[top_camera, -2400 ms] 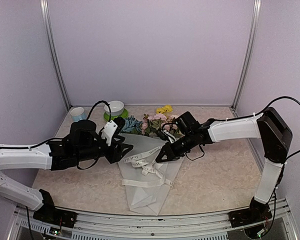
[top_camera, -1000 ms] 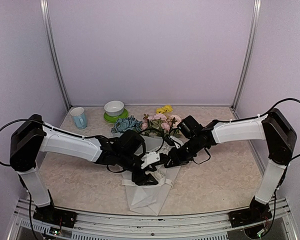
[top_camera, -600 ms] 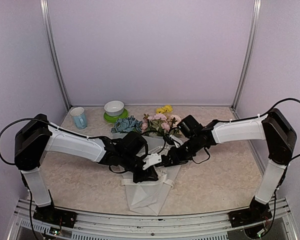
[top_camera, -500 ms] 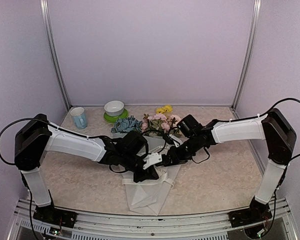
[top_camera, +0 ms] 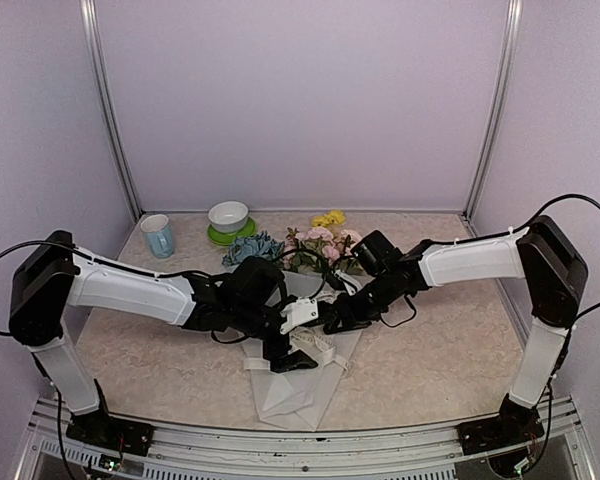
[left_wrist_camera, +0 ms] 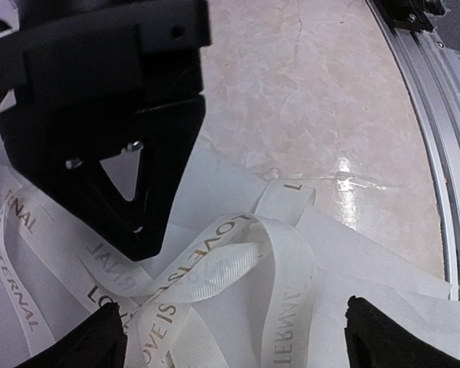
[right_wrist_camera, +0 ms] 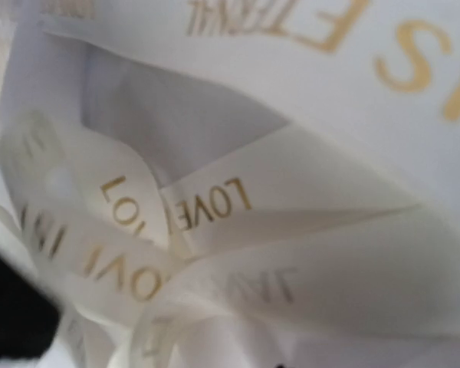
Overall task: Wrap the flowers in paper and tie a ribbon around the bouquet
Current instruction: Cross the ribbon over the folded bouquet.
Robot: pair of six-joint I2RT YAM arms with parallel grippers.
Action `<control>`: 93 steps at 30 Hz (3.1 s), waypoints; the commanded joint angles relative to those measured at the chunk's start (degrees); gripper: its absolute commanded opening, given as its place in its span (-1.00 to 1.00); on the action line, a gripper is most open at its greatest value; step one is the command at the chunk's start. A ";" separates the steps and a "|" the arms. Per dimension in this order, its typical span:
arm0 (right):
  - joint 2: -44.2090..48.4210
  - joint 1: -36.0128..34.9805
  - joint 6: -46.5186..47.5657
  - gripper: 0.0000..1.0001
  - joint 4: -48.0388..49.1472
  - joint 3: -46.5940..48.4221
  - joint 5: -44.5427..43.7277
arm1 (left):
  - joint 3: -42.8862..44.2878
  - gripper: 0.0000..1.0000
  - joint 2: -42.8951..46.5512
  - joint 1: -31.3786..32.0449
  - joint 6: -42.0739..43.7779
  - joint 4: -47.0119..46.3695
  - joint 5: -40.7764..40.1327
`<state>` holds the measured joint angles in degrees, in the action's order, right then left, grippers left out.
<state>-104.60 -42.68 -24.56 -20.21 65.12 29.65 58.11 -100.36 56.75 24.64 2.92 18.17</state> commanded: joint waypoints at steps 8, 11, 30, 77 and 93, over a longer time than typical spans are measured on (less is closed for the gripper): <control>-0.14 0.14 -0.12 -0.52 0.61 0.56 0.37 | 6.12 0.51 -7.08 -1.37 6.49 4.22 0.45; 0.01 0.14 -0.21 -0.52 0.96 0.17 0.41 | 6.05 0.23 -7.17 -1.40 6.57 4.53 -0.21; -2.76 -0.51 1.76 -0.54 4.45 3.09 3.60 | 3.63 -1.00 0.96 -1.44 0.84 3.73 -1.24; 21.77 -13.62 6.61 -0.58 35.51 -19.49 -9.57 | -6.19 -1.00 13.34 -9.82 -17.97 -10.64 -7.14; 4.99 -16.19 12.99 -0.38 38.02 -13.63 -14.69 | -7.45 -1.00 15.53 -10.38 -19.77 -10.71 -8.67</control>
<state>-98.52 -58.19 -13.28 17.08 49.15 14.17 51.57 -86.28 46.89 4.75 -6.07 9.91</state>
